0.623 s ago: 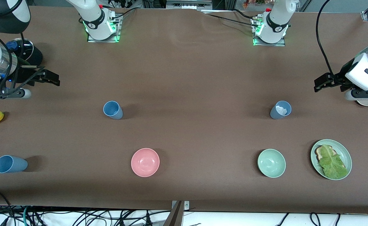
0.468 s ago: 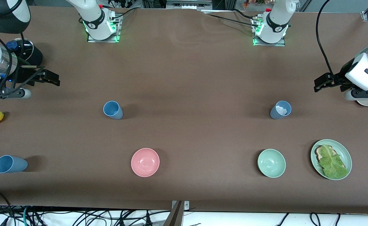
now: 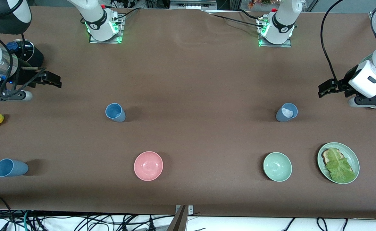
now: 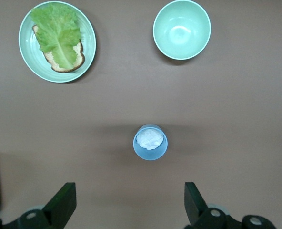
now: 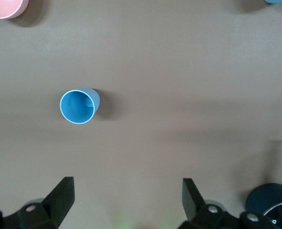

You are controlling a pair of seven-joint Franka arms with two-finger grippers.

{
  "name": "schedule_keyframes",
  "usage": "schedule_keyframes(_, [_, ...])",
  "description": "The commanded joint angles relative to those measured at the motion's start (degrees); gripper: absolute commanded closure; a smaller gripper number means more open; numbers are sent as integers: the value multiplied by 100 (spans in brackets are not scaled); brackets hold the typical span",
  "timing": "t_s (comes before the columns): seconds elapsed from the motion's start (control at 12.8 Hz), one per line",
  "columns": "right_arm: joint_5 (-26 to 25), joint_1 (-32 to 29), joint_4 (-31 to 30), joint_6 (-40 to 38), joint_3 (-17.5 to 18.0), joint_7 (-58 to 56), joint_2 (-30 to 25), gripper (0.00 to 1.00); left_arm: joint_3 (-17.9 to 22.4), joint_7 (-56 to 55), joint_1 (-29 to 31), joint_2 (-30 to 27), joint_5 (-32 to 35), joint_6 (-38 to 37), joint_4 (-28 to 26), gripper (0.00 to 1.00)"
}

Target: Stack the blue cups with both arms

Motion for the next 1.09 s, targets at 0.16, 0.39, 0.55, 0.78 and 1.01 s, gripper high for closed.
schedule_keyframes(0.16, [87, -27, 68, -62, 20, -47, 24, 0, -70, 149, 74, 74, -126, -17, 170, 0])
schedule_keyframes(0.39, [87, -18, 59, -62, 20, -47, 24, 0, -70, 140, 48, 83, -109, -8, 188, 0])
schedule_keyframes(0.55, [87, -18, 59, -71, 20, -47, 24, 0, -70, 140, 47, 83, -117, -8, 188, 0])
schedule_keyframes(0.78, [87, -18, 33, -88, 29, -47, 15, 0, -70, 140, 83, 135, -144, -26, 170, 0])
schedule_keyframes(1.01, [87, -18, 24, -88, 29, -47, 15, 0, -43, 149, 214, 276, -161, -26, 188, 0])
